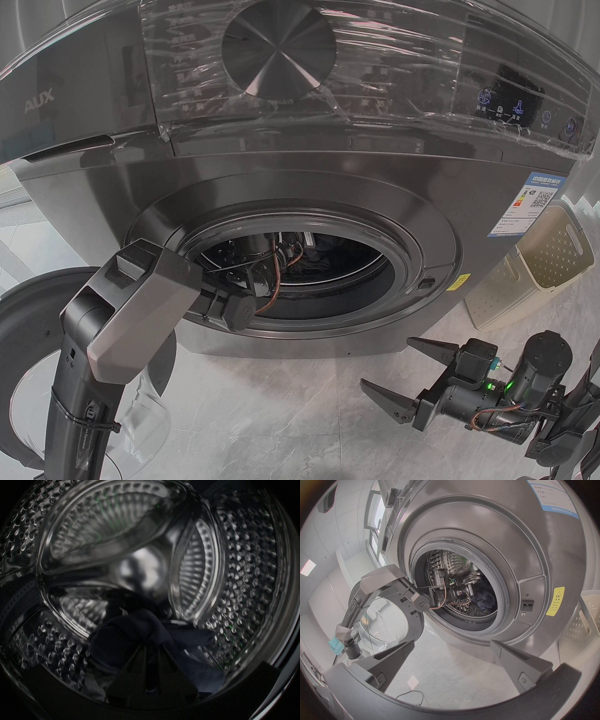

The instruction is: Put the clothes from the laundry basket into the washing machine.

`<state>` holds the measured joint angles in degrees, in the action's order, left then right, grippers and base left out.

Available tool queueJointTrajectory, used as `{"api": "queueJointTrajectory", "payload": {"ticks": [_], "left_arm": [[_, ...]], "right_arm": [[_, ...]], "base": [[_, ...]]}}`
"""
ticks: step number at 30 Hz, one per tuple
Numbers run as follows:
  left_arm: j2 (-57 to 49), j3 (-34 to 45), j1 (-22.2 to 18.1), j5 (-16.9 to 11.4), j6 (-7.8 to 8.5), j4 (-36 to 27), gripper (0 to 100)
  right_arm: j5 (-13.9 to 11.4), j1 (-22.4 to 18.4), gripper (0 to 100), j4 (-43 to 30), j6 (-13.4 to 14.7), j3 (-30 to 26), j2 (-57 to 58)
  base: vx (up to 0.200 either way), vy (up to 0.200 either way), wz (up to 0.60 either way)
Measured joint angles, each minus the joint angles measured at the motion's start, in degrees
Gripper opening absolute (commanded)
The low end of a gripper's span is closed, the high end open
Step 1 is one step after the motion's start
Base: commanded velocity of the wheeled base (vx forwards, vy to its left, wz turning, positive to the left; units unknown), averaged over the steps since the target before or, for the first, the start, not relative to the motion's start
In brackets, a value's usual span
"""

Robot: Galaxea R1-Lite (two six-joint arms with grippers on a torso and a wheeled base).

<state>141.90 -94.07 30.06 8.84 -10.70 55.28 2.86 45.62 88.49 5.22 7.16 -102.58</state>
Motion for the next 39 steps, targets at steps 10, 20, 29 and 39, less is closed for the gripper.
{"api": "queueJointTrajectory", "payload": {"ticks": [10, 20, 29, 39], "left_arm": [[4.13, -7.89, -0.88, 1.85, -0.73, 1.32, 100], [2.93, -3.55, 0.11, 3.34, 1.0, 1.49, 100], [-4.0, 13.37, 3.91, 2.05, 4.04, 4.28, 100], [-15.1, 40.44, 9.35, -3.45, 5.97, 9.85, 100]], "right_arm": [[0.0, -0.04, 100, 0.0, -0.02, 0.59, -0.12], [-0.02, 0.02, 100, 0.0, -0.02, 0.45, -0.11], [-0.05, 0.18, 100, 0.0, 0.0, 0.33, -0.09], [-0.07, 0.68, 100, 0.0, 0.09, -0.35, 0.16]], "base": [[0.0, 0.0, 0.0], [0.0, 0.0, 0.0], [0.0, 0.0, 0.0], [0.0, 0.0, 0.0]]}}
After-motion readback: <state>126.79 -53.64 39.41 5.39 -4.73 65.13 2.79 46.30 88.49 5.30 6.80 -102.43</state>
